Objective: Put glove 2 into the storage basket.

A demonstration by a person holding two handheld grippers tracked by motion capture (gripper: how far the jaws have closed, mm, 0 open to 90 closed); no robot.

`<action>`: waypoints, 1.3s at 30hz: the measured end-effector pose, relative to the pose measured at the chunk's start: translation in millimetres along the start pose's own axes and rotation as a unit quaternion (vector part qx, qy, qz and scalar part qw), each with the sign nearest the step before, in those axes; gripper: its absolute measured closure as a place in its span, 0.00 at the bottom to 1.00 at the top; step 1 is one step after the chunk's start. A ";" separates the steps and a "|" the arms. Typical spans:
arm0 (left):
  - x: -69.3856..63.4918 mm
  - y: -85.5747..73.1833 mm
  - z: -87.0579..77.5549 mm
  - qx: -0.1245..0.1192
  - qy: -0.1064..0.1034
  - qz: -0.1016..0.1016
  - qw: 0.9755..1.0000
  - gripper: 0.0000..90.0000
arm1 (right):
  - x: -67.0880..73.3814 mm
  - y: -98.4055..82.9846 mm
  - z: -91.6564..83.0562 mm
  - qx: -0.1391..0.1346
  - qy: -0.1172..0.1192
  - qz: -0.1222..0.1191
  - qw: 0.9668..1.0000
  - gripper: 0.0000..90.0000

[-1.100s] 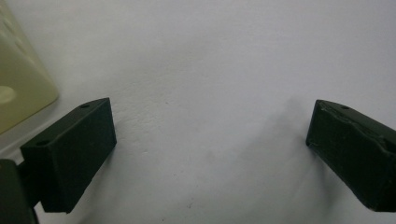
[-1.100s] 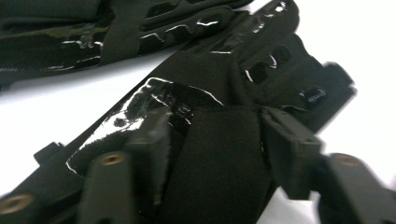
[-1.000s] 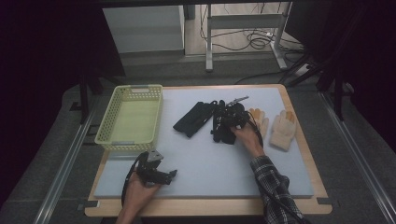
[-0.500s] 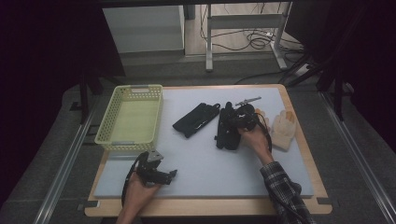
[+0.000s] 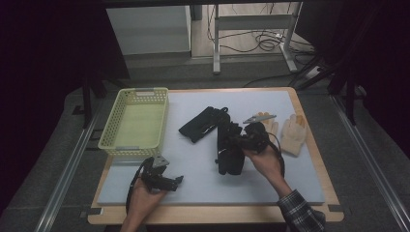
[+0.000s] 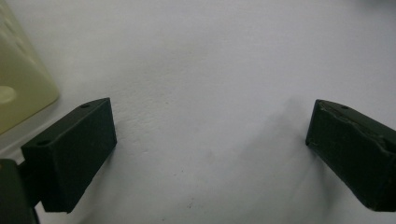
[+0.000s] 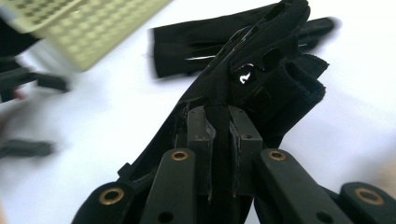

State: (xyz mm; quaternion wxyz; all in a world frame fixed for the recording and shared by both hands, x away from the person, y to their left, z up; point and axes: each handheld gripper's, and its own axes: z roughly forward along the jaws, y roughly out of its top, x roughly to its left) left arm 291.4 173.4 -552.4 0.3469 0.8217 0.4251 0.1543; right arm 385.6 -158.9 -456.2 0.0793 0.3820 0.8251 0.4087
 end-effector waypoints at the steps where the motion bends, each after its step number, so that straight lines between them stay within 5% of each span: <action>1: 0.0 0.0 0.0 0.000 0.000 0.000 1.000 0.02 | 6.4 -3.5 1.9 0.000 0.006 -0.001 1.000 0.89; 6: -0.3 -0.1 -0.1 0.000 0.000 -0.001 1.000 0.02 | 23.4 -21.9 16.5 0.013 0.011 -0.012 1.000 0.85; 11: -0.1 -0.1 -0.1 0.000 0.000 0.000 1.000 0.02 | 18.2 -35.8 8.9 0.005 -0.019 -0.040 0.999 0.56; 15: -0.3 -0.1 -0.1 0.000 0.000 -0.001 1.000 0.02 | 8.0 -43.4 -6.1 -0.001 -0.020 -0.036 0.999 0.66; 17: -0.3 -0.1 0.0 0.000 0.000 -0.001 1.000 0.02 | 1.9 -59.2 -12.4 0.019 -0.004 -0.049 0.999 0.81; 21: -0.3 -0.1 0.0 0.000 0.000 -0.001 1.000 0.02 | -0.4 -83.4 -10.6 0.035 0.011 -0.057 0.998 0.91; 27: -0.3 -0.1 0.0 -0.001 0.000 -0.001 1.000 0.02 | 7.2 -99.1 -2.0 0.045 0.015 -0.071 0.996 0.92; 32: -0.3 -0.1 0.0 -0.001 0.000 -0.001 1.000 0.02 | 25.6 -100.8 5.3 0.043 0.049 -0.085 0.994 0.90; 39: -0.3 -0.1 0.0 -0.001 0.000 -0.001 1.000 0.02 | 20.0 -89.4 -0.6 0.029 0.026 -0.082 0.996 0.82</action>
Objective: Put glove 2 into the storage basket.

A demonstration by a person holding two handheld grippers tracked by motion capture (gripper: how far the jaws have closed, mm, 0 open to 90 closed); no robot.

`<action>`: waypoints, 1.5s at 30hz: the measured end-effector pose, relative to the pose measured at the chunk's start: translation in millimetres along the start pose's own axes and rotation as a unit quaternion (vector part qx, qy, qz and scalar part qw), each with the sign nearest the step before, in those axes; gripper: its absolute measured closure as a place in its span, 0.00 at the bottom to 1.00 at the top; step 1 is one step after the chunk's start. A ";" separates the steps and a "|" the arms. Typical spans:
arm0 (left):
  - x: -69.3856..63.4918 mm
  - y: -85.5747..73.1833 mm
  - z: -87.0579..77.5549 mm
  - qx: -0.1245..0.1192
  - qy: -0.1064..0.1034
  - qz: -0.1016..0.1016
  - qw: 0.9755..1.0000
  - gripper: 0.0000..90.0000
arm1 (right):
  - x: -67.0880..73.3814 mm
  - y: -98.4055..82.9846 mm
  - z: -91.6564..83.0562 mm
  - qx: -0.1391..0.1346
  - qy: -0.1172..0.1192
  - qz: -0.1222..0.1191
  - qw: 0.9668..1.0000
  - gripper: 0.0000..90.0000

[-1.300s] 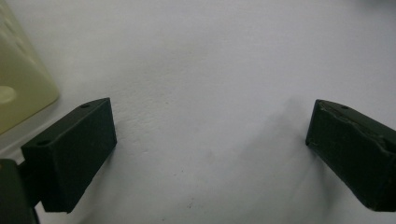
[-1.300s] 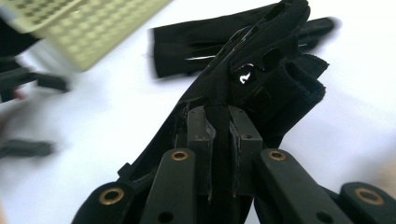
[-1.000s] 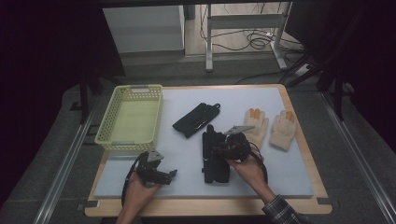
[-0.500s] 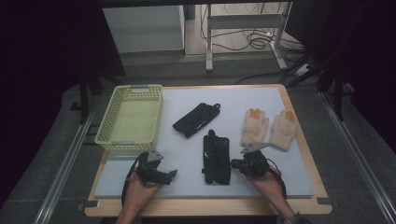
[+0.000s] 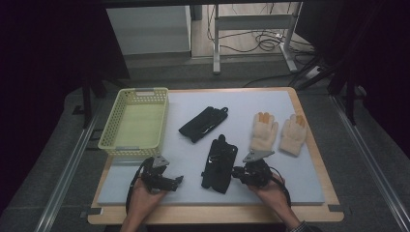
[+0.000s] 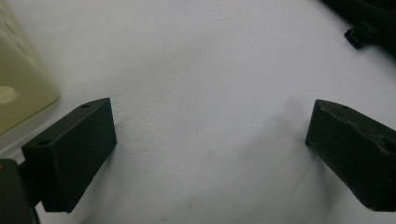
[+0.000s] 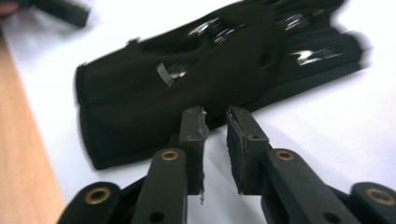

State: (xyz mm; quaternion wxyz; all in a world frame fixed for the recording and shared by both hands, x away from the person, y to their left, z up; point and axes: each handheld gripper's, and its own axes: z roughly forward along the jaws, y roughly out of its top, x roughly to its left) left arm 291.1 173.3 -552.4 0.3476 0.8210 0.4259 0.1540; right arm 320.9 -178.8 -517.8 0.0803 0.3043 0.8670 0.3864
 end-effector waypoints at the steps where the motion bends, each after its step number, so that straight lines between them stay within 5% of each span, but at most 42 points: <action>1: 0.1 0.0 0.0 0.000 0.000 0.000 1.000 0.02 | -6.0 5.3 -3.9 -0.008 -0.006 0.007 1.000 0.81; 14: 0.1 0.0 0.0 0.000 0.000 0.000 1.000 0.02 | -37.3 65.8 19.4 -0.022 -0.020 0.011 1.000 0.86; 26: 0.2 0.0 -0.1 0.001 0.000 0.000 1.000 0.02 | -54.6 133.5 84.4 -0.019 -0.040 0.002 0.999 0.77; 32: 0.1 -0.1 -0.1 0.001 0.000 0.000 1.000 0.02 | -59.1 150.5 108.5 -0.012 -0.046 -0.001 0.999 0.77; 45: 0.3 -0.2 0.1 -0.001 -0.002 -0.001 1.000 0.02 | -82.5 178.6 169.1 0.001 -0.078 0.017 0.997 0.55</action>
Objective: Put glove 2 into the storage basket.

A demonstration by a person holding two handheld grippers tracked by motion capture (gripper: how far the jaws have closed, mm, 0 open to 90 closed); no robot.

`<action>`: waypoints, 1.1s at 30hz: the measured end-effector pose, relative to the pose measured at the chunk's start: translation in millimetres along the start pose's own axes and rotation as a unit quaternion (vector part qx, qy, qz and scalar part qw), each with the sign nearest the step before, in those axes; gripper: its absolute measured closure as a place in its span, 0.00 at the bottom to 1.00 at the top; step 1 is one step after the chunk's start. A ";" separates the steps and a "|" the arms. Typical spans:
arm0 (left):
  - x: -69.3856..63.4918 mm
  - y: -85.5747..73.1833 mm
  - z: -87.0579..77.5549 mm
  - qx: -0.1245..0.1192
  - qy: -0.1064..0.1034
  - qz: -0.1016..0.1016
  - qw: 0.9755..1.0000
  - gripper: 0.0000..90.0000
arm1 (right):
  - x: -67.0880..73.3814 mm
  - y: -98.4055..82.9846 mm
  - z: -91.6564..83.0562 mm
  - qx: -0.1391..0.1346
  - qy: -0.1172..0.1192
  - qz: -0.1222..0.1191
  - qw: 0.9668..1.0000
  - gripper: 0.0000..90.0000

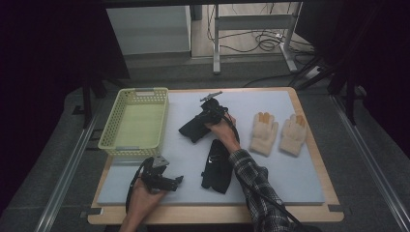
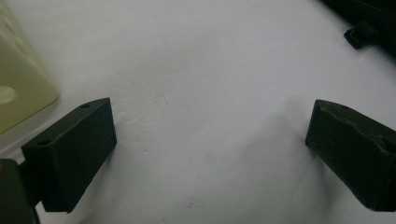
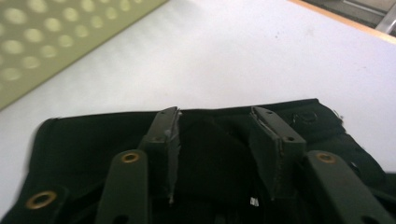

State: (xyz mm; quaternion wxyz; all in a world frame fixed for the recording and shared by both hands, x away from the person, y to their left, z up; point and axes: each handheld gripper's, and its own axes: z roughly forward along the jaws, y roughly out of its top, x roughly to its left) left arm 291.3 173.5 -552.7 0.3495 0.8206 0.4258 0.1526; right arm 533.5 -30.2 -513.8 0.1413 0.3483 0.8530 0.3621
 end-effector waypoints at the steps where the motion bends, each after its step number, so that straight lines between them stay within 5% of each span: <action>1: 0.0 0.0 0.0 0.000 0.000 0.000 1.000 0.02 | 0.3 0.5 3.7 0.002 -0.004 -0.002 1.000 0.54; 5: 0.0 0.0 0.0 0.000 0.000 0.000 1.000 0.02 | 3.3 1.5 14.4 0.022 -0.016 -0.024 0.999 0.53; 6: 0.0 0.0 0.0 0.000 0.000 0.000 1.000 0.02 | 5.2 0.5 19.3 0.036 -0.019 -0.032 0.999 0.60; 11: -0.1 0.0 0.0 0.000 0.000 0.000 1.000 0.02 | 5.9 -1.3 16.9 0.037 -0.023 -0.001 0.999 0.89; 17: 0.1 0.1 0.0 0.001 0.000 0.000 1.000 0.02 | 9.7 0.3 10.8 0.037 -0.034 -0.015 0.999 0.95; 25: 0.0 0.2 -0.1 0.002 0.000 0.000 1.000 0.02 | 11.0 0.2 -32.5 -0.011 -0.007 -0.019 1.000 0.94; 33: 0.2 0.2 0.0 0.002 0.000 0.000 1.000 0.02 | 7.3 -23.9 -84.0 -0.041 0.008 -0.027 0.999 0.94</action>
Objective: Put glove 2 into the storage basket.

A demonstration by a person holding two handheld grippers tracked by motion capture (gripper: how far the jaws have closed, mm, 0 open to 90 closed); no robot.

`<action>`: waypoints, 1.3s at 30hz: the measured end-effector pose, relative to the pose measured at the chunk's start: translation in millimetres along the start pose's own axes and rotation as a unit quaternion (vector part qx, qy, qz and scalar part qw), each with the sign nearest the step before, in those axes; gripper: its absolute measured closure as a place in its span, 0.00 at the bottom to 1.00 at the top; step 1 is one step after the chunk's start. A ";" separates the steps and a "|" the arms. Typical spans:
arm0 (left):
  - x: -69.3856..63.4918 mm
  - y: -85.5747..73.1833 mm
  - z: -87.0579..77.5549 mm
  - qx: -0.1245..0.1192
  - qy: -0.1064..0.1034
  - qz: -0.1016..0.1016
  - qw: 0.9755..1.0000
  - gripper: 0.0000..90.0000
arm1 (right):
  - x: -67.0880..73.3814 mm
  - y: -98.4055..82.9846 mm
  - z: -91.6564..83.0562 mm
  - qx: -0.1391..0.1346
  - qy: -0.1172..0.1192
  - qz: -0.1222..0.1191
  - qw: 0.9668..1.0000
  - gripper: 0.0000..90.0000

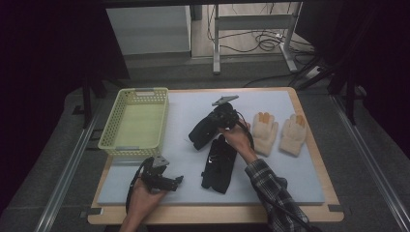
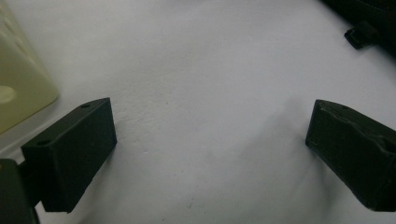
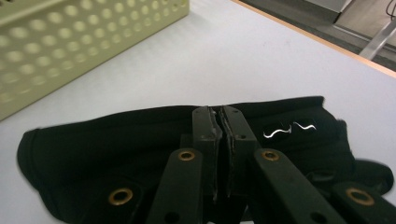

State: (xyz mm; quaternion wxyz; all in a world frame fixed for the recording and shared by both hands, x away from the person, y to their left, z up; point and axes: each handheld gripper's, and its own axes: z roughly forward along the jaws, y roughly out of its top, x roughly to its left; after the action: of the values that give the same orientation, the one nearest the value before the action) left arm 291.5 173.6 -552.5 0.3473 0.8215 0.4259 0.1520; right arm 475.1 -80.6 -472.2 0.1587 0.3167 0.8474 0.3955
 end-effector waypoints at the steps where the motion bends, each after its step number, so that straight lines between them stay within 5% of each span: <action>1: 0.0 0.0 -0.1 0.000 0.000 0.000 1.000 0.02 | 0.1 -4.6 -7.1 -0.004 -0.002 0.000 1.000 0.94; 12: -0.2 0.1 0.2 -0.001 0.000 -0.001 1.000 0.02 | -2.3 -86.1 -91.9 -0.031 0.000 0.032 0.999 0.86; 17: -0.1 0.1 0.1 -0.001 0.000 -0.001 1.000 0.02 | -10.4 -89.5 -115.8 -0.041 -0.015 0.048 0.998 0.79; 23: 0.0 0.1 0.1 -0.001 0.000 -0.001 1.000 0.03 | -4.4 -64.0 -105.7 -0.050 -0.009 0.041 0.998 0.69; 28: -0.2 -0.1 0.0 -0.002 0.000 0.000 1.000 0.03 | 4.2 -42.9 -71.6 -0.023 -0.013 0.025 0.999 0.65; 32: -0.2 -0.1 0.0 -0.002 0.000 0.000 1.000 0.03 | 3.4 -57.9 -60.2 0.011 -0.020 0.025 0.999 0.65; 36: -0.1 0.1 0.1 -0.001 0.001 -0.001 1.000 0.03 | 4.9 -100.9 -76.6 0.030 -0.009 0.040 0.999 0.66; 39: -0.1 0.2 0.1 -0.001 0.000 0.000 1.000 0.03 | 4.1 -110.3 -86.0 0.026 -0.018 0.041 0.999 0.66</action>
State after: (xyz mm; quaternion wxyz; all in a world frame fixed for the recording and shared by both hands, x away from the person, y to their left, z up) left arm 291.6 173.5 -552.5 0.3477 0.8211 0.4263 0.1523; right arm 381.9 -180.6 -502.6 0.1487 0.3624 0.8407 0.3739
